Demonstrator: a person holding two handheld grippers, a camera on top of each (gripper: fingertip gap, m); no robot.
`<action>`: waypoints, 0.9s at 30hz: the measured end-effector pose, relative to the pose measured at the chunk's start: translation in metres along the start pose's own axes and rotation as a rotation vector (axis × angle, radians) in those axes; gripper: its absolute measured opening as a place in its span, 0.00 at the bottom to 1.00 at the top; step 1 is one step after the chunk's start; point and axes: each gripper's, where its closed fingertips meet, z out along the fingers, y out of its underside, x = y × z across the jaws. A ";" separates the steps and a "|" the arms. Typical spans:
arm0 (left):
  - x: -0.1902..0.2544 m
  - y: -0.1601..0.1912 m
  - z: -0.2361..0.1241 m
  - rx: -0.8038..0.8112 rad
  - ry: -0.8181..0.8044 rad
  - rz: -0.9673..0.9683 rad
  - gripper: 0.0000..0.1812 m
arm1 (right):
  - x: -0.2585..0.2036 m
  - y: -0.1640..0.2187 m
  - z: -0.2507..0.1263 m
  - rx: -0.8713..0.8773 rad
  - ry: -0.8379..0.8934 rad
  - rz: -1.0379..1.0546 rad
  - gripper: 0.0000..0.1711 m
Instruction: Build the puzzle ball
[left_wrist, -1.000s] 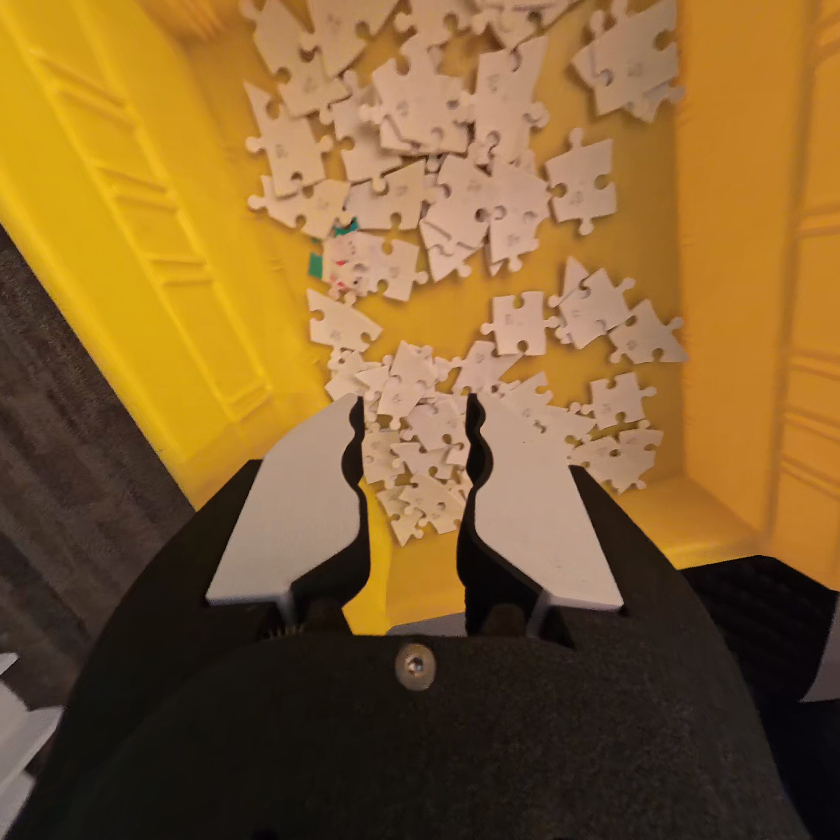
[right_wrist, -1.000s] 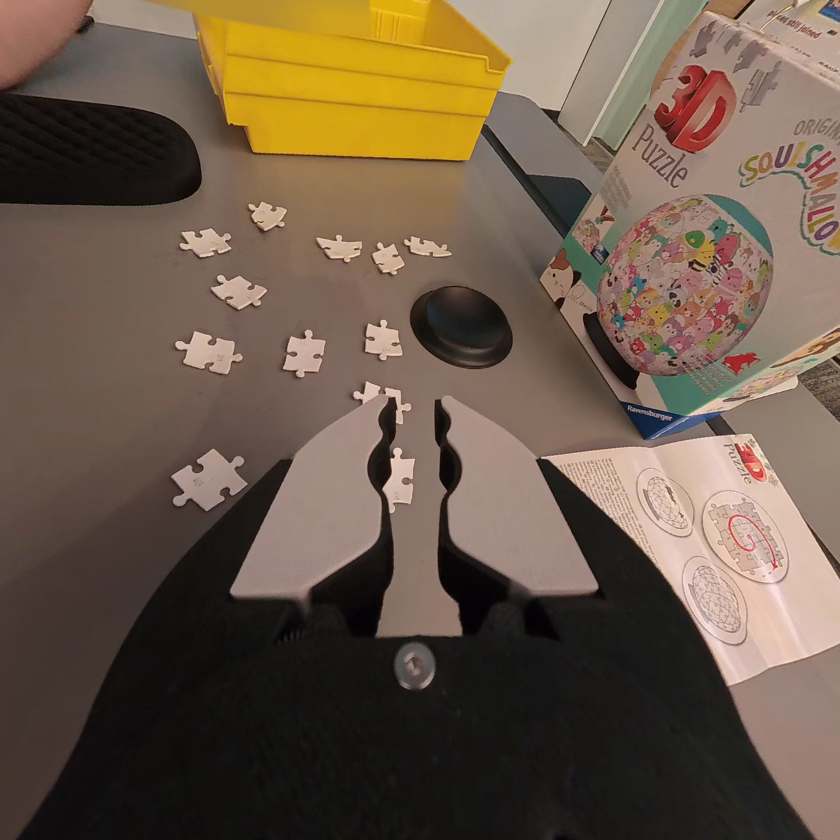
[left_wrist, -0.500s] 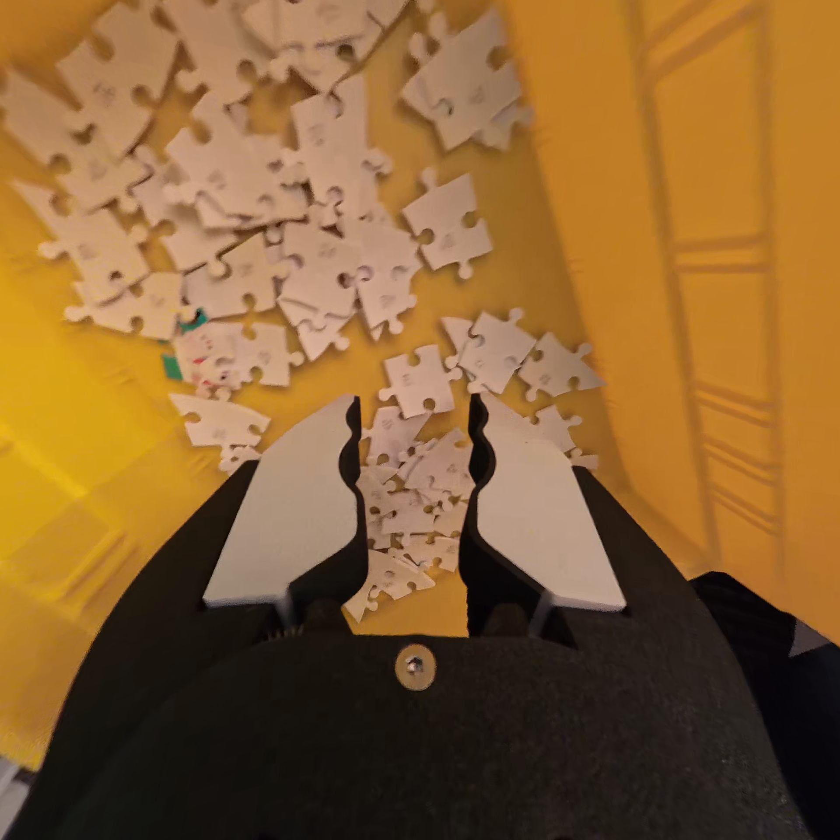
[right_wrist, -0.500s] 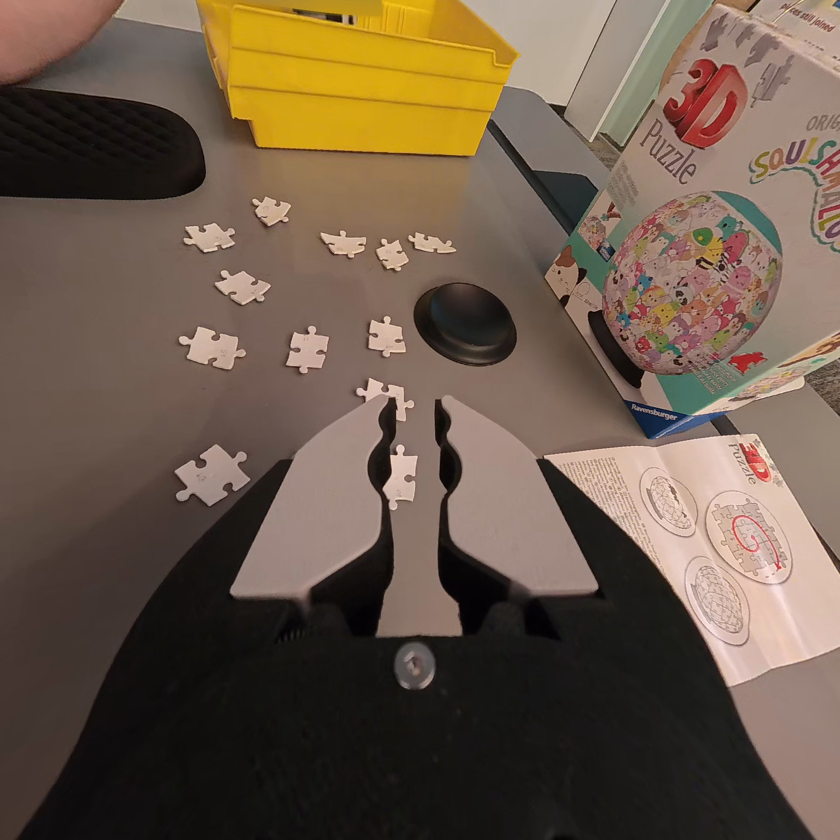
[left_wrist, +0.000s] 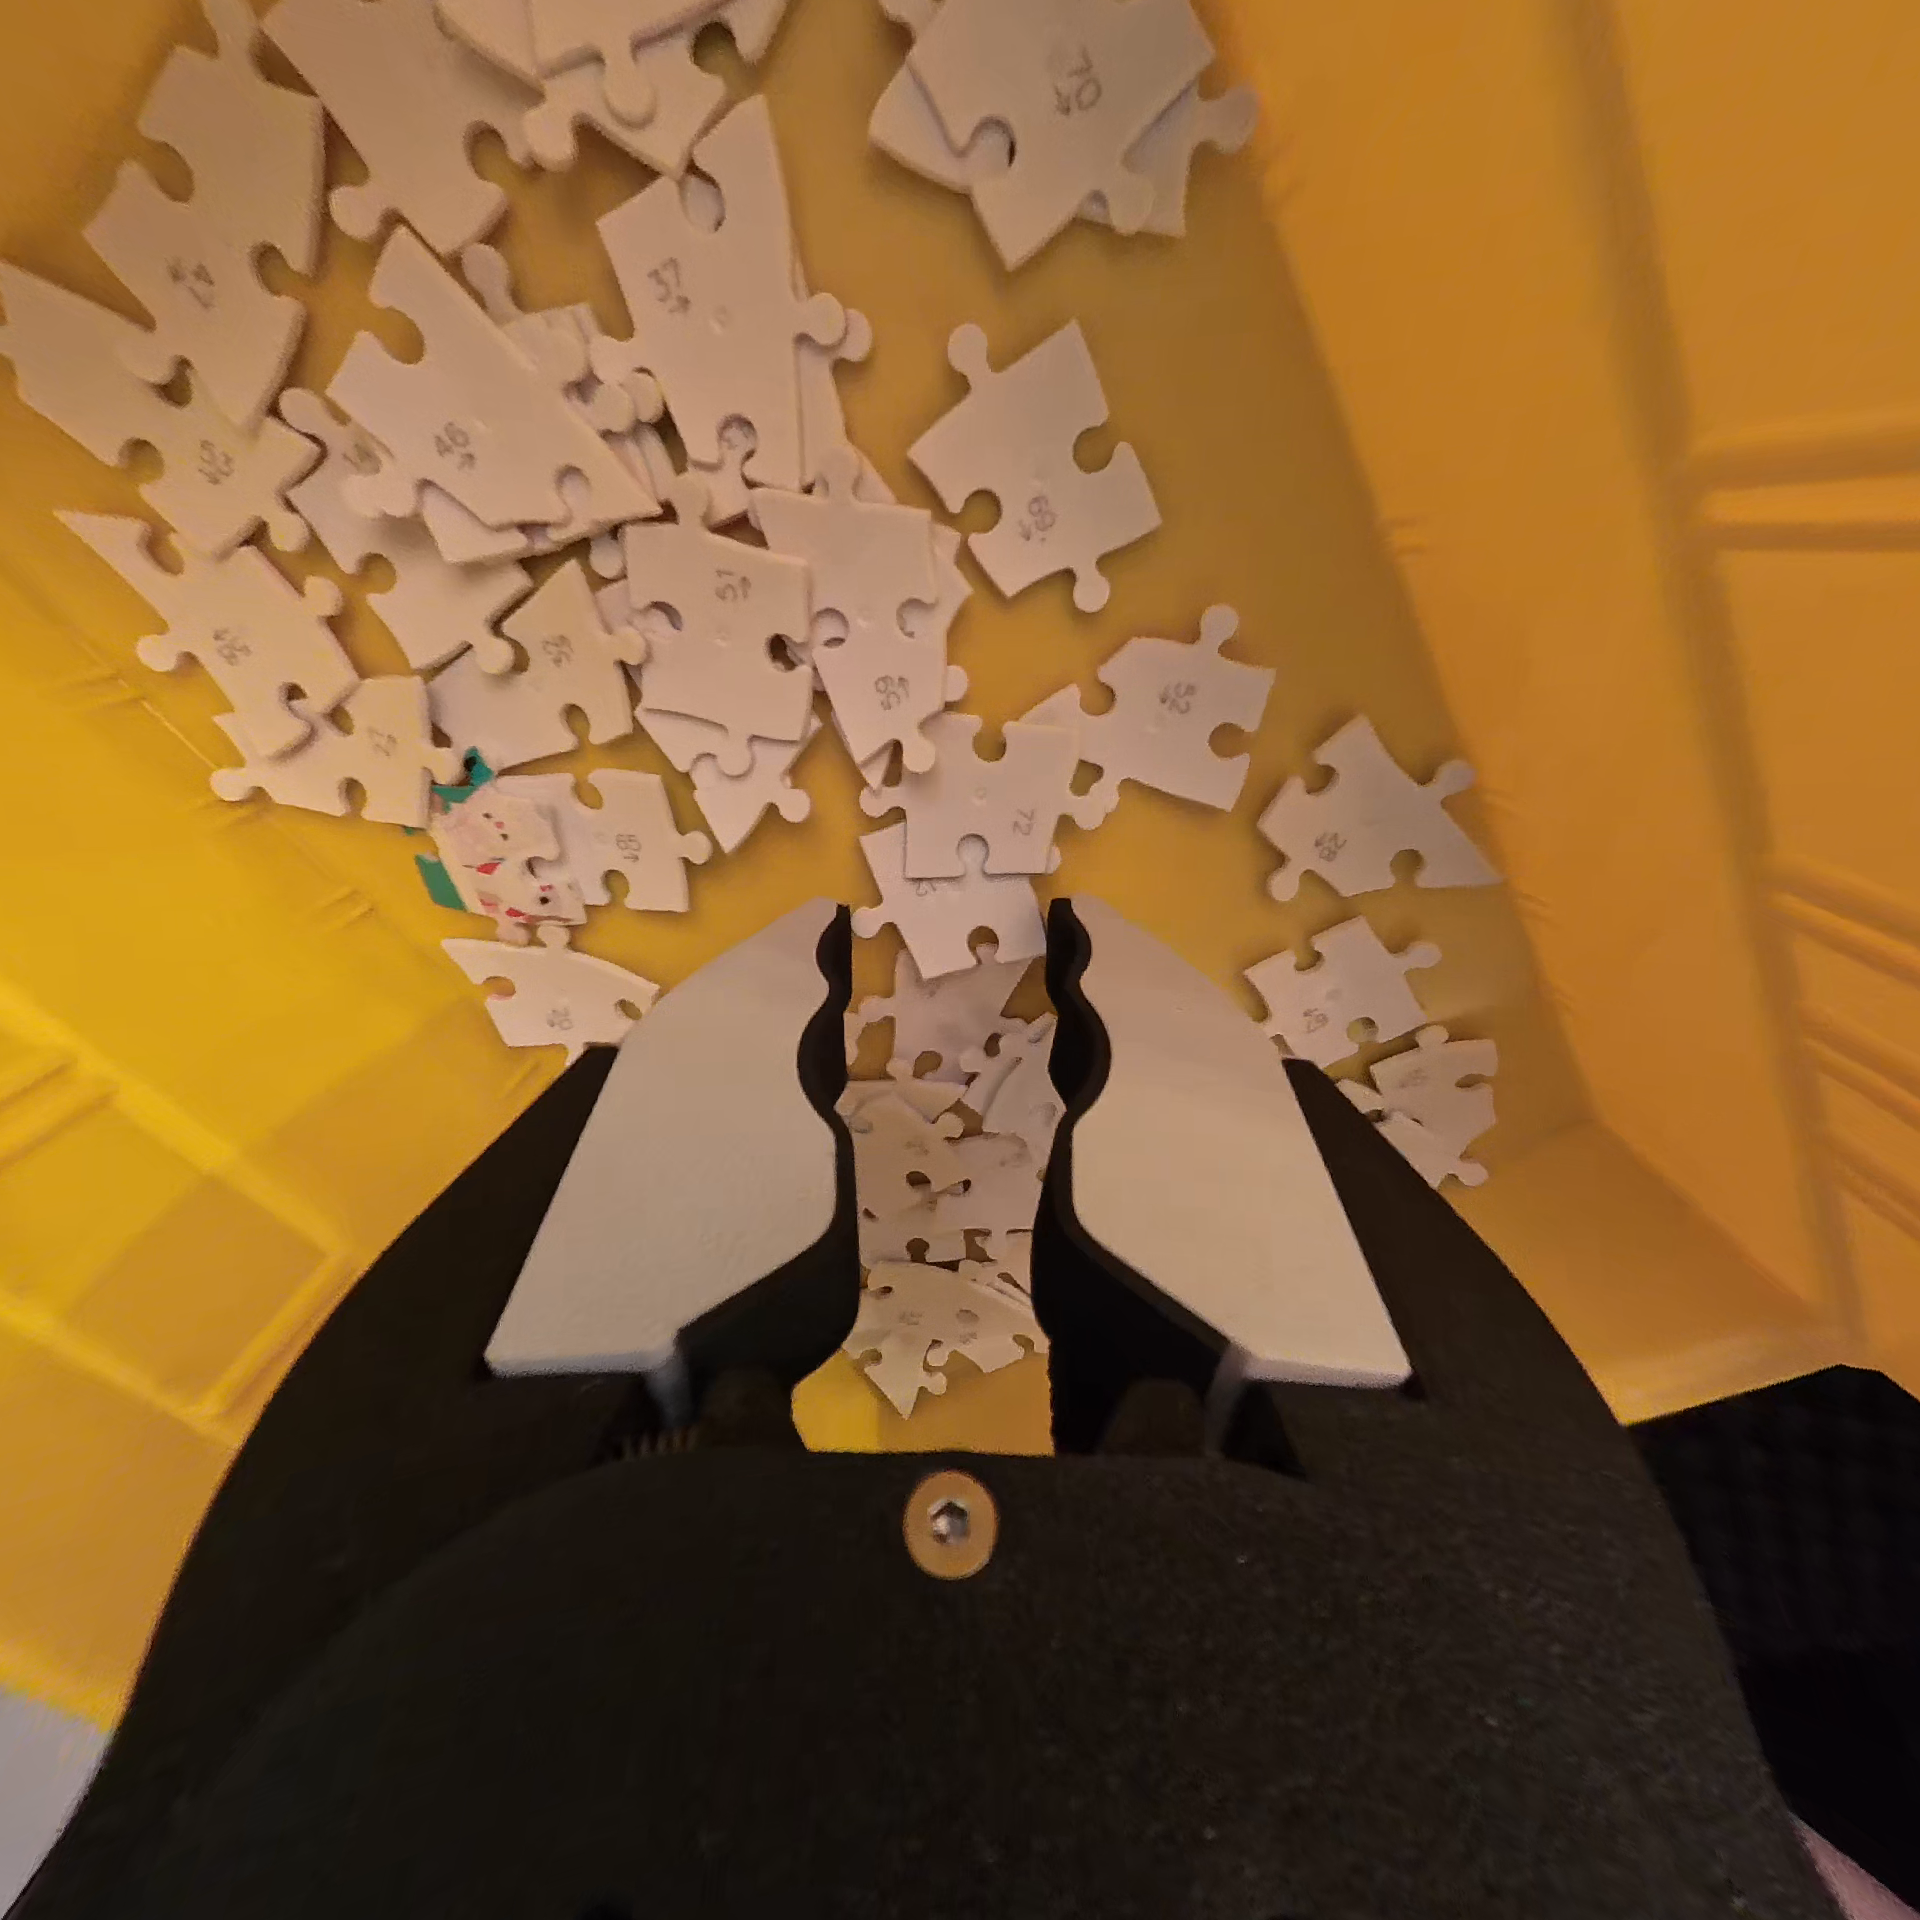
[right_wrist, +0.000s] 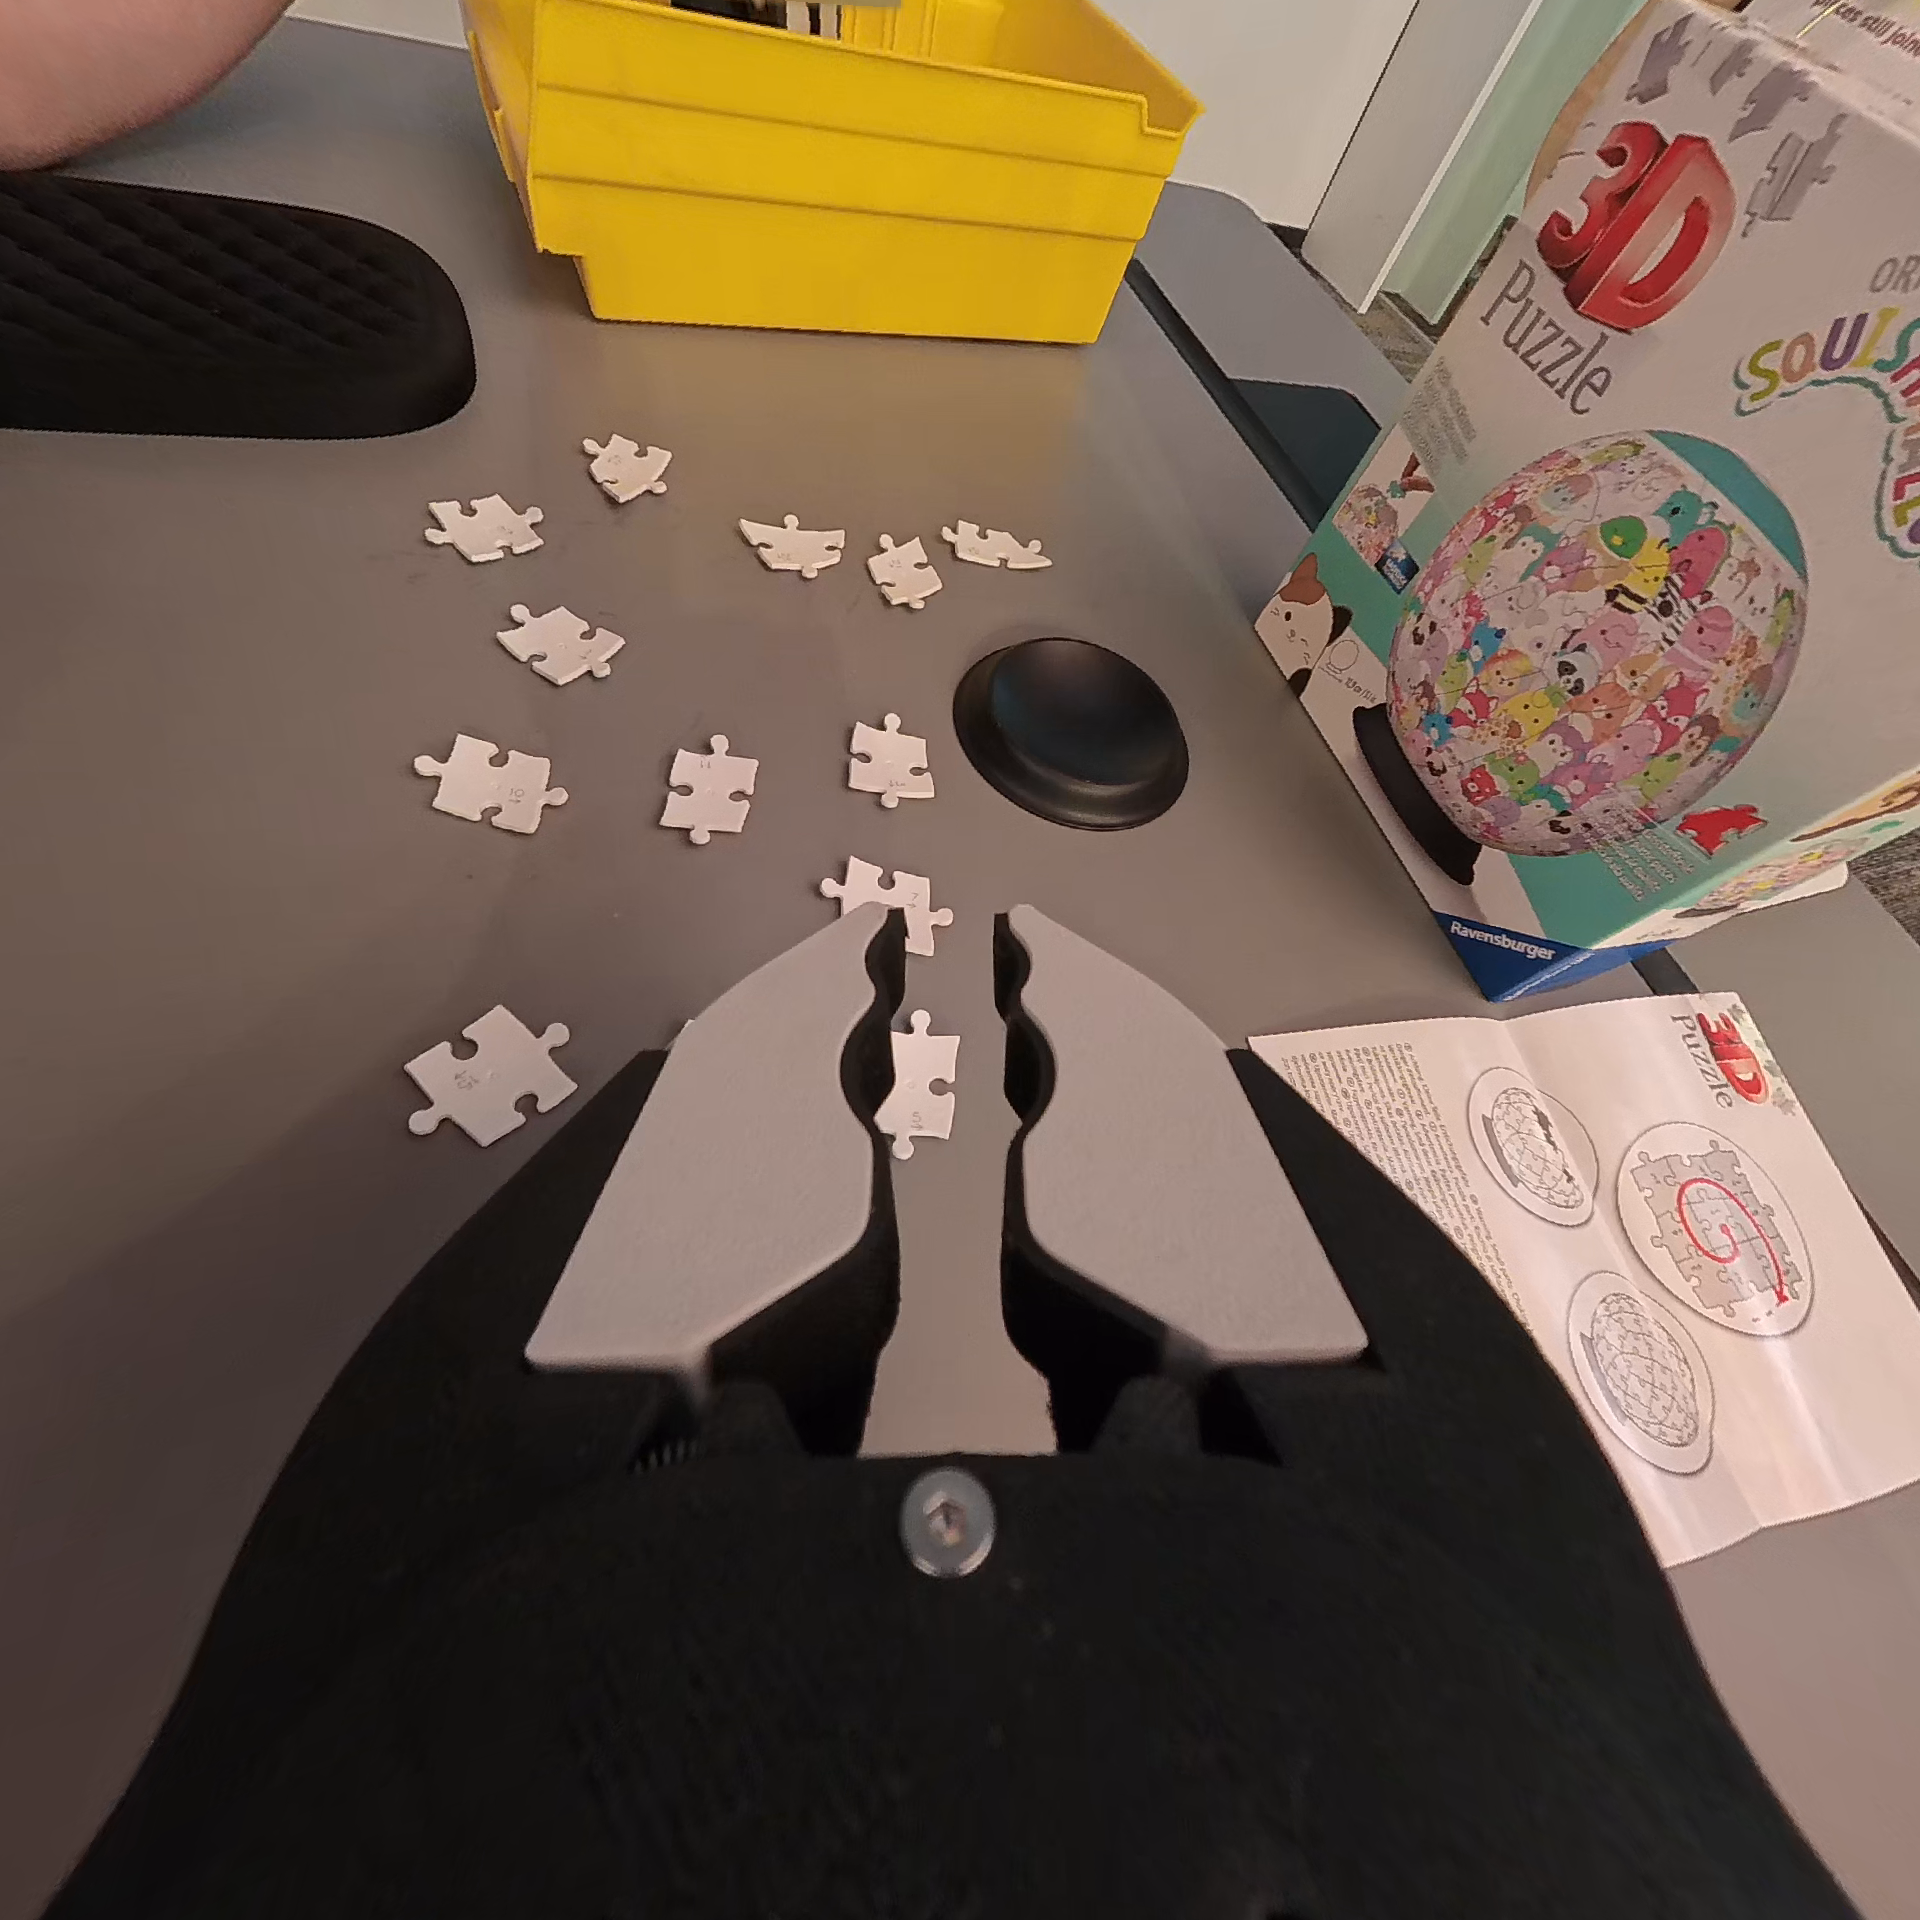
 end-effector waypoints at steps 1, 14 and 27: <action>-0.001 0.000 -0.003 0.009 -0.003 -0.001 0.20 | 0.000 0.000 0.000 -0.002 0.000 0.000 0.10; 0.144 -0.033 -0.125 0.448 0.059 0.496 0.20 | 0.000 -0.008 -0.004 0.030 0.007 -0.005 0.10; 0.273 -0.053 -0.025 0.245 -0.003 0.688 0.20 | -0.002 -0.020 -0.017 0.101 0.001 -0.010 0.10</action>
